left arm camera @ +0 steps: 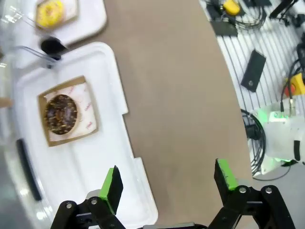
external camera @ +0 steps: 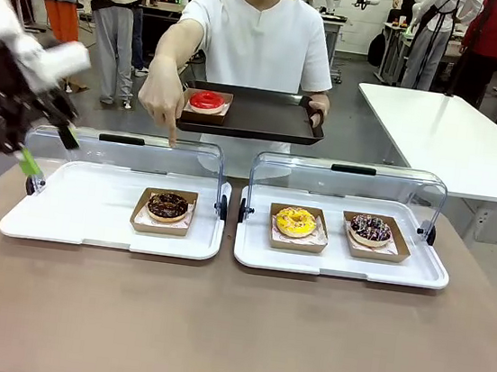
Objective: Provide the desired donut to the person.
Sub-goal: Pick up and lift the Paper togo box containing the Donut pointed at by the person.
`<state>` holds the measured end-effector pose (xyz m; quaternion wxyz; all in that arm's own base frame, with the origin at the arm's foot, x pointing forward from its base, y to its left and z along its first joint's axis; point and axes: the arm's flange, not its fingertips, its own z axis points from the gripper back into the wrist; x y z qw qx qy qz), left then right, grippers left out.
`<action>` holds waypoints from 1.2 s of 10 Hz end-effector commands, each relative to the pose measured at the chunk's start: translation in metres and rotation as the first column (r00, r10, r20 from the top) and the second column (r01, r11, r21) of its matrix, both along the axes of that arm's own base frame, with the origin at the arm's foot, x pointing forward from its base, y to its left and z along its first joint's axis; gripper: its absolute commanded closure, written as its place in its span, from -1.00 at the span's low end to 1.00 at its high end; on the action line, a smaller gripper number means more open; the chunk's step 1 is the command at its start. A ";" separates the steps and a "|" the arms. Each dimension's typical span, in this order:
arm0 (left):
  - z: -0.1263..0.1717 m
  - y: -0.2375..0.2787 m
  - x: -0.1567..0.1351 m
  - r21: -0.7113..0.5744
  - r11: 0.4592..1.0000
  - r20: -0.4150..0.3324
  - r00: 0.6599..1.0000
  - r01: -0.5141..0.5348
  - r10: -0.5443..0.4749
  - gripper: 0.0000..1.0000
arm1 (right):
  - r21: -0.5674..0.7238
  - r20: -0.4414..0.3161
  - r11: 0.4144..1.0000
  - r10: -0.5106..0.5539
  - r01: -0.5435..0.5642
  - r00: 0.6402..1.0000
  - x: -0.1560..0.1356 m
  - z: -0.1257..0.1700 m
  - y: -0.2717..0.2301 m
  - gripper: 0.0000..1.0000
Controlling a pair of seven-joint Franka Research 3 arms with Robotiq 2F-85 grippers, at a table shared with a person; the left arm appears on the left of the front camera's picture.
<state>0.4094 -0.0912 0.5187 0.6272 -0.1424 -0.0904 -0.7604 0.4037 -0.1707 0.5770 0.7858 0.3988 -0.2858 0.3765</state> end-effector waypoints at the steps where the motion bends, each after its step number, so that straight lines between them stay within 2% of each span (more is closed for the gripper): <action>1: -0.036 -0.014 0.027 0.094 0.995 -0.050 0.999 -0.012 0.017 -1.00 | 0.008 0.003 1.000 0.003 -0.003 1.000 -0.001 -0.001 0.000 -1.00; 2: -0.058 -0.027 0.031 0.139 0.990 -0.040 0.999 -0.025 0.031 -1.00 | 0.008 0.003 1.000 0.003 -0.003 1.000 -0.001 -0.001 0.000 -1.00; 4: -0.100 -0.044 0.043 0.205 0.977 0.028 0.998 -0.055 0.050 -1.00 | 0.008 0.003 1.000 0.003 -0.003 1.000 -0.001 -0.001 0.000 -1.00; 6: -0.125 -0.053 0.047 0.215 0.974 0.072 0.996 -0.069 0.054 -1.00 | 0.008 0.003 1.000 0.003 -0.003 1.000 -0.001 -0.001 0.000 -1.00; 10: -0.136 -0.058 0.050 0.179 0.982 0.103 0.994 -0.055 0.037 -1.00 | 0.008 0.003 1.000 0.003 -0.003 1.000 -0.001 -0.001 0.000 -1.00; 12: -0.133 -0.059 0.053 0.184 0.982 0.084 0.996 -0.038 0.023 -1.00 | 0.008 0.003 1.000 0.003 -0.003 1.000 -0.001 -0.001 0.000 -1.00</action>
